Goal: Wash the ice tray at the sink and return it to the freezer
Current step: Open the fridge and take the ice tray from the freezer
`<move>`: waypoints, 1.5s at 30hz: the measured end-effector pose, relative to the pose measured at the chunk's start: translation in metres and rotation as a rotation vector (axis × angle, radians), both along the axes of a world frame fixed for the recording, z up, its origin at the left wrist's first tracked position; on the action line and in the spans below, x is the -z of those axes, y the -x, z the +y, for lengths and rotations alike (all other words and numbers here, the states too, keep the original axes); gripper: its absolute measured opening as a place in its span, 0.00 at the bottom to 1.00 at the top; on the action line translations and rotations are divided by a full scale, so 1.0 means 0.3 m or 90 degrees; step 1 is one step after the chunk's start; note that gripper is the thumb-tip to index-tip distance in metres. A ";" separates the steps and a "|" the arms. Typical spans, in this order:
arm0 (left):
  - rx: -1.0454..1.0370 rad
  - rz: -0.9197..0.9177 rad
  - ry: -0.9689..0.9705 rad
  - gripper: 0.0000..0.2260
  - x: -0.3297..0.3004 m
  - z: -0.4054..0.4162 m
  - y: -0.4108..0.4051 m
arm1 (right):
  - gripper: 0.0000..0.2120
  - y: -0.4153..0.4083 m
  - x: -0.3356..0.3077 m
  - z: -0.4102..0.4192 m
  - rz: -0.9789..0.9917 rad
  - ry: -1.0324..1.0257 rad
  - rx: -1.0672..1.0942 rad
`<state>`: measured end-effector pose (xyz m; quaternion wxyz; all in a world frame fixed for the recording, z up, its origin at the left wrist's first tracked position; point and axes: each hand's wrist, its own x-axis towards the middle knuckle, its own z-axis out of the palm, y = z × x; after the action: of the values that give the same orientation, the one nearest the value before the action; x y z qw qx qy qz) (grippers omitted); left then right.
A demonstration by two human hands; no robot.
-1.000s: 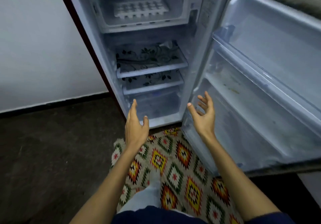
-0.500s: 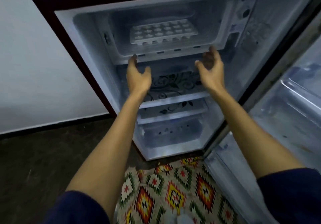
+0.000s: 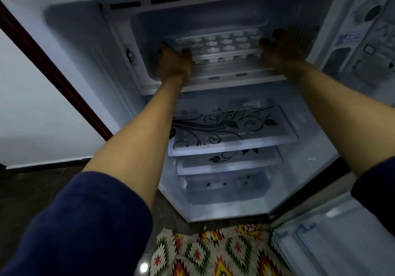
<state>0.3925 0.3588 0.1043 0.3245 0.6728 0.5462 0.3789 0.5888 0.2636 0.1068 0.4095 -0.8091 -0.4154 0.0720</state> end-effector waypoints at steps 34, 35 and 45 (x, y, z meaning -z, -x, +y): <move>0.165 -0.199 0.099 0.23 0.032 -0.822 0.506 | 0.22 0.532 0.032 -0.970 0.333 -0.100 0.107; 0.171 -0.199 0.115 0.23 0.051 -0.866 0.525 | 0.20 0.560 0.041 -1.021 0.347 -0.101 0.118; 0.300 -0.131 0.279 0.33 0.163 -1.183 0.607 | 0.18 0.799 0.172 -1.535 0.412 -0.117 0.334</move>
<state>0.2105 0.0040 0.0553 0.5938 0.6530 0.4082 0.2331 0.3490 -0.1968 0.0554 0.5938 -0.7829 -0.0504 0.1785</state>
